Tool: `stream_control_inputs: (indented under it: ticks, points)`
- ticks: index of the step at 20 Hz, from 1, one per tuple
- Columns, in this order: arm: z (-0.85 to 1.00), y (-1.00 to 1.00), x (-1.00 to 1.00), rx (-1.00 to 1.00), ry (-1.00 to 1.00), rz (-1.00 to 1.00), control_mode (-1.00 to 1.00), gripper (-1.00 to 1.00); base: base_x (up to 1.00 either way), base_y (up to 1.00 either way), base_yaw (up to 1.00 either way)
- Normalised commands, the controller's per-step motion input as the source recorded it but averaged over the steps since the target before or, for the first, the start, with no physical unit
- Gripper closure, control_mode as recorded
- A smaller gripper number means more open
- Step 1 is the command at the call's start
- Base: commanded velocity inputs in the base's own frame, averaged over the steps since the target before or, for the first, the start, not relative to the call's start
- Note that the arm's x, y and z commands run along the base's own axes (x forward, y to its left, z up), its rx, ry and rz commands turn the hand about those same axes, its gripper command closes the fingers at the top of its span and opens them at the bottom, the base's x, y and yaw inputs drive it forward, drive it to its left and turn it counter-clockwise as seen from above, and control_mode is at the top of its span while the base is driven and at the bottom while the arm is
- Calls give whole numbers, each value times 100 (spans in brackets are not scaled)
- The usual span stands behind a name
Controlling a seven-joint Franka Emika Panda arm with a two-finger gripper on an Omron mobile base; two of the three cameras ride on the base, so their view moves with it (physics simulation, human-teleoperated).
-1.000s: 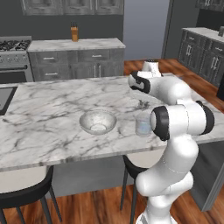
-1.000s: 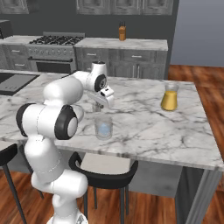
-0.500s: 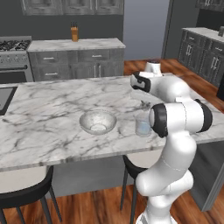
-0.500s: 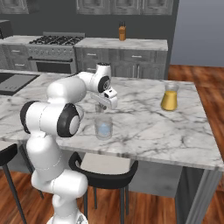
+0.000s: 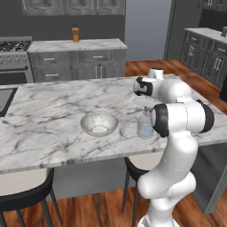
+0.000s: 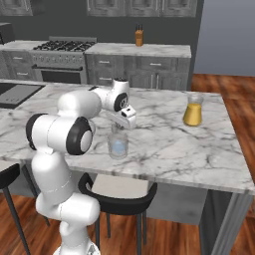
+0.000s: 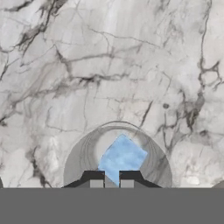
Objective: There are two ice cubes in the ice bowl. Place both ice cubes in the glass cup.
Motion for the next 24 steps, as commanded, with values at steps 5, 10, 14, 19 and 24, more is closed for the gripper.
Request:
stream_control_inputs:
  ticks: [5,10,14,19,24]
  points:
    - [-12,-1,0,0,0,0,-100,100,0,0,0]
    - [-6,0,8,0,0,0,-100,-100,0,0,0]
    - [0,0,1,0,0,0,-100,-100,0,0,0]
    - [18,0,-52,0,-1,0,-100,-100,0,0,0]
    - [78,0,-100,1,-12,0,-100,-100,0,0,0]
